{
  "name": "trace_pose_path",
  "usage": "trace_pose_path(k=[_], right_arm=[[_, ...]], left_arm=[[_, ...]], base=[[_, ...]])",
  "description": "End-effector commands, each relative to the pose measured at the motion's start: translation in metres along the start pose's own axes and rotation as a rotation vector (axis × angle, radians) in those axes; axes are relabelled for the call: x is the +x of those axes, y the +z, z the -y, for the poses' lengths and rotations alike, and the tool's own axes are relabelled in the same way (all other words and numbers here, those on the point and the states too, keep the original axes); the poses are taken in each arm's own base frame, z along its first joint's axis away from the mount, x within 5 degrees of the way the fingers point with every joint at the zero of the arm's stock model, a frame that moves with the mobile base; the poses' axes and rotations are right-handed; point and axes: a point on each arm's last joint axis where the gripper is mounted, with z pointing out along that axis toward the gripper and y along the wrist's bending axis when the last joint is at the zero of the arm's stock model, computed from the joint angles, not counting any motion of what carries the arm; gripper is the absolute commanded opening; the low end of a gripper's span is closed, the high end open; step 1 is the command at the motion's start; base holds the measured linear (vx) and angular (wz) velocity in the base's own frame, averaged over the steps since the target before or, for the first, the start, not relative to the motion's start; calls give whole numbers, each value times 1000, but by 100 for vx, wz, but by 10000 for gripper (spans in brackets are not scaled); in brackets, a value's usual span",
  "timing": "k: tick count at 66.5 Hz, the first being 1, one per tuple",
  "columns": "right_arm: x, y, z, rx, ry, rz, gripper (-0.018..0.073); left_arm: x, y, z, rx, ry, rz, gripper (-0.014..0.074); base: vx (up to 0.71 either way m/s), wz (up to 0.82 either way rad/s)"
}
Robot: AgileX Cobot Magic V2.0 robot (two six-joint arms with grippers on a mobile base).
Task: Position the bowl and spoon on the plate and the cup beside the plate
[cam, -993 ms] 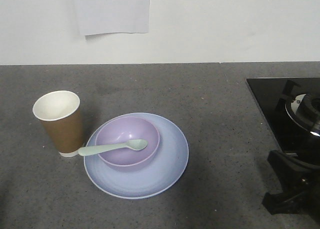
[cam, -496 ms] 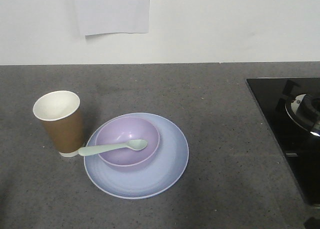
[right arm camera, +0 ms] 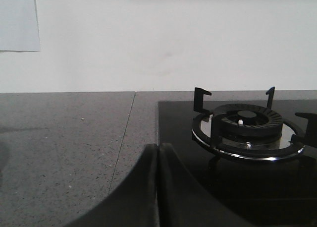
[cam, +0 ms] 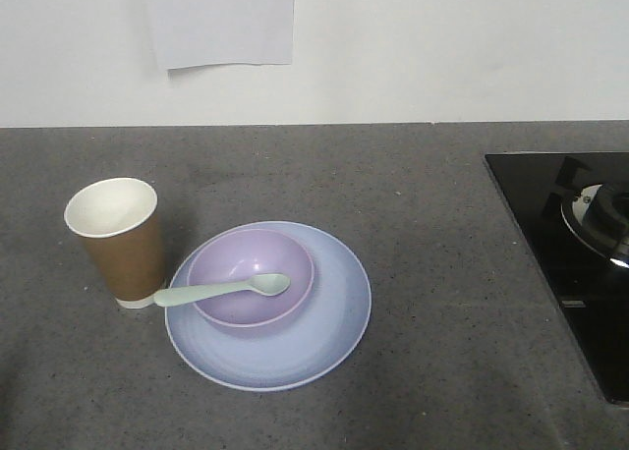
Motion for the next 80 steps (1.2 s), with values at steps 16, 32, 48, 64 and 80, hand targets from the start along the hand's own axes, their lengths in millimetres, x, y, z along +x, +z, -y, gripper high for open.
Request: trace_pose_path(k=[16, 32, 48, 64, 80], right_arm=[[-2, 0, 1, 13, 45, 61, -3], [-2, 0, 1, 13, 37, 61, -3], [-2, 0, 1, 13, 52, 57, -3], [-2, 0, 1, 13, 52, 57, -3], [-2, 0, 1, 13, 52, 56, -3]], left_arm=[[-13, -2, 1, 11, -12, 99, -6], [-13, -2, 1, 11, -12, 99, -6], [-13, -2, 1, 11, -12, 99, -6], [-13, -2, 1, 11, -12, 99, -6], [-13, -2, 1, 11, -12, 99, -6]], base=[[0, 0], [0, 0], [0, 0], [0, 0], [0, 0]])
